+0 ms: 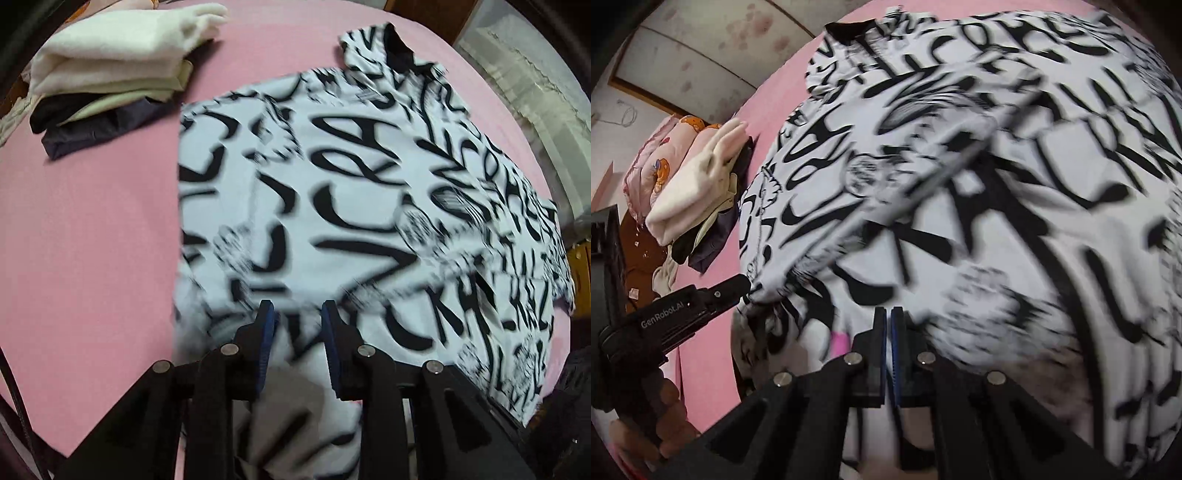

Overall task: Fold large clothes
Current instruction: 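Grasp the other sleeve cuff with the right gripper and lift it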

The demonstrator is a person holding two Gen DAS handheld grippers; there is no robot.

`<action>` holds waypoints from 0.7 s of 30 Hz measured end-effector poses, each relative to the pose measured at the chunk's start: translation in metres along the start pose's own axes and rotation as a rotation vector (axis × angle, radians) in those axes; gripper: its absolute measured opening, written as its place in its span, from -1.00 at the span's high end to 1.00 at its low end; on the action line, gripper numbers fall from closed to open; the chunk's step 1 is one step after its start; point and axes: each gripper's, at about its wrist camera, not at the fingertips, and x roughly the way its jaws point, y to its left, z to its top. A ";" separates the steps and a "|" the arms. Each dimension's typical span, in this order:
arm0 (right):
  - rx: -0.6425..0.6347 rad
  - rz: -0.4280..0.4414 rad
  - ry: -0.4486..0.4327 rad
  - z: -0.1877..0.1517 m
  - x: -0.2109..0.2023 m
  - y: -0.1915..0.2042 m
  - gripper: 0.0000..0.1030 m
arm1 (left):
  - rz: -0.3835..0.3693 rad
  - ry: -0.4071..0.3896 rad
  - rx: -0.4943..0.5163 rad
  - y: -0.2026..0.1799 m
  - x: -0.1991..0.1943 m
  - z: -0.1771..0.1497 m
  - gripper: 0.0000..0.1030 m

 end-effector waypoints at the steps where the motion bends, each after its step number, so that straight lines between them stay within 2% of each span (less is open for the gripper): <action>1: 0.003 0.001 0.002 -0.002 -0.006 -0.008 0.96 | 0.016 0.003 0.010 -0.008 -0.001 -0.006 0.52; 3: 0.013 0.000 0.011 -0.002 -0.019 -0.028 0.96 | 0.040 0.015 0.044 -0.023 -0.002 -0.012 0.49; 7: 0.036 0.010 0.008 0.005 -0.049 -0.072 0.96 | 0.038 0.055 0.088 -0.072 -0.004 -0.029 0.35; 11: 0.079 -0.007 0.011 0.017 -0.082 -0.128 0.94 | 0.001 0.090 0.115 -0.133 -0.009 -0.043 0.16; 13: 0.119 -0.006 0.019 0.023 -0.096 -0.154 0.79 | -0.032 0.105 0.120 -0.166 -0.013 -0.053 0.09; 15: 0.188 0.018 0.027 0.030 -0.112 -0.188 0.34 | -0.053 0.116 0.130 -0.194 -0.015 -0.061 0.07; 16: 0.230 0.043 0.046 0.033 -0.118 -0.204 0.25 | -0.060 0.125 0.145 -0.213 -0.016 -0.065 0.02; 18: 0.329 0.107 0.102 0.038 -0.129 -0.241 0.22 | -0.056 0.143 0.197 -0.248 -0.017 -0.072 -0.15; 21: 0.401 0.117 0.100 0.043 -0.150 -0.283 0.19 | -0.057 0.166 0.280 -0.301 -0.016 -0.079 -0.25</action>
